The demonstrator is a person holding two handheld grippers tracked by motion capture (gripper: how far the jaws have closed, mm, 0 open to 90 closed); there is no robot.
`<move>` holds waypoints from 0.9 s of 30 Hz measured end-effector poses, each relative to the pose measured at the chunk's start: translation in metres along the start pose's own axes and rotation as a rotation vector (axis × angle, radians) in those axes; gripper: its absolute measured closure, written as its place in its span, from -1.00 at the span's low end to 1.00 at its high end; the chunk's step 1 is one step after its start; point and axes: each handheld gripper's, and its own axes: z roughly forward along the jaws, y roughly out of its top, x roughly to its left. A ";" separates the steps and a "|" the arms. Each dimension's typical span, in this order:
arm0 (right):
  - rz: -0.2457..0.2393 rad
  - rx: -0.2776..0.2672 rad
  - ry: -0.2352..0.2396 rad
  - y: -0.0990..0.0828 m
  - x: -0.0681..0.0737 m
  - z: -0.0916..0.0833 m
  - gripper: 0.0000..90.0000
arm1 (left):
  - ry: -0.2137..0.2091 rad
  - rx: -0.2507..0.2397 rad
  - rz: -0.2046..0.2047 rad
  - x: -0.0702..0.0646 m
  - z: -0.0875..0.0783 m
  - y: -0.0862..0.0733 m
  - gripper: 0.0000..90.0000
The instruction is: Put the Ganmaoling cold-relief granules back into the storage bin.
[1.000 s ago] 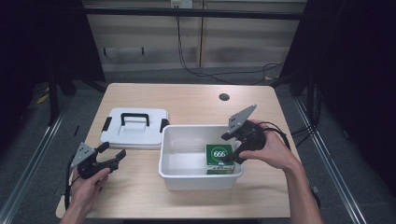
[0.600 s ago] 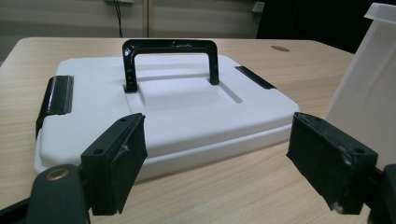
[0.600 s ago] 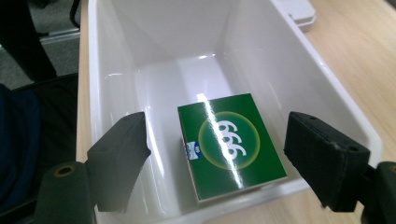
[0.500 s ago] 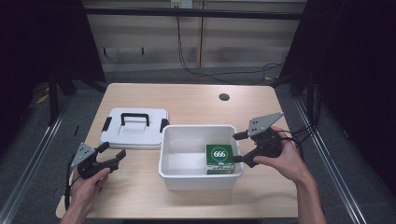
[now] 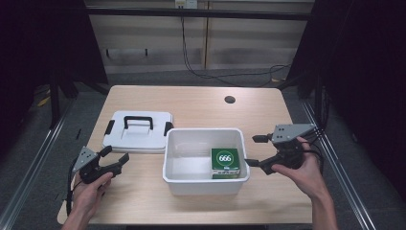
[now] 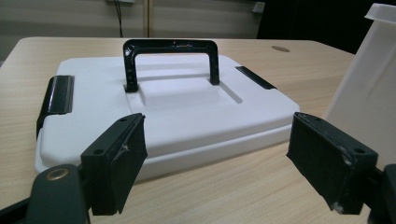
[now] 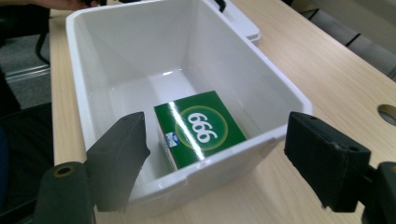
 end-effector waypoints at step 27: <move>0.198 -0.045 -0.239 -0.096 0.004 -0.007 -0.55 | 0.002 0.000 0.002 0.000 0.000 0.000 -0.58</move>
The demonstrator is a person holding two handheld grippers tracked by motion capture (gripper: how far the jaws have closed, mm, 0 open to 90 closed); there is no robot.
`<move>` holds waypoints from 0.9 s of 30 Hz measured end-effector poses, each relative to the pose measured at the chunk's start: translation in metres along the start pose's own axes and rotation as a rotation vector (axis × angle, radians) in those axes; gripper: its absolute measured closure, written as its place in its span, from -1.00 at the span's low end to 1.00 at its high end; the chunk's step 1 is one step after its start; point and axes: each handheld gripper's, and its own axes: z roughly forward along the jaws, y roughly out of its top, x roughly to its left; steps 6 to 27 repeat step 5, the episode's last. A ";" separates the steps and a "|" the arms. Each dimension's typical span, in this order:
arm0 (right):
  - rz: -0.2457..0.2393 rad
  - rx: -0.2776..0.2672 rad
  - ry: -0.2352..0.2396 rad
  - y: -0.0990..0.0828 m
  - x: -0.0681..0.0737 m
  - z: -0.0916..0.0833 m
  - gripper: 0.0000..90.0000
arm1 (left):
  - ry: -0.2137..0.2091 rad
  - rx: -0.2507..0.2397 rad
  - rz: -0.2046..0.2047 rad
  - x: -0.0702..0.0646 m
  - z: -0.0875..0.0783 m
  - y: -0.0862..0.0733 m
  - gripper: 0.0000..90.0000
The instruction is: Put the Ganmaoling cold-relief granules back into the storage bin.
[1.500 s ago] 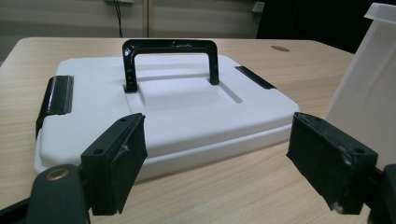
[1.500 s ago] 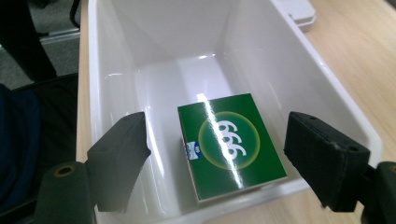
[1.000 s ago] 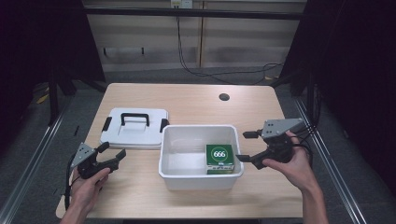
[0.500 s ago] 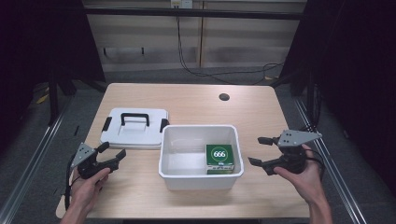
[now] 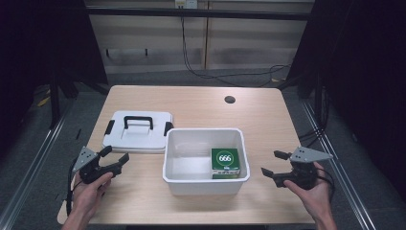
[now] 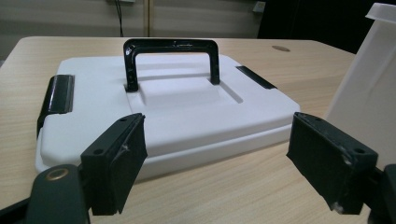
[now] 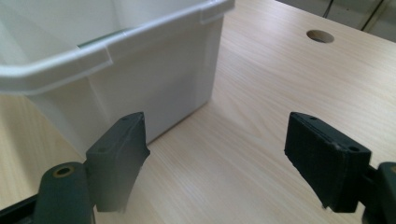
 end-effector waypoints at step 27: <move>0.020 0.024 -0.023 -0.014 -0.005 0.004 -0.56 | -0.001 0.004 -0.003 0.002 0.000 0.000 -0.58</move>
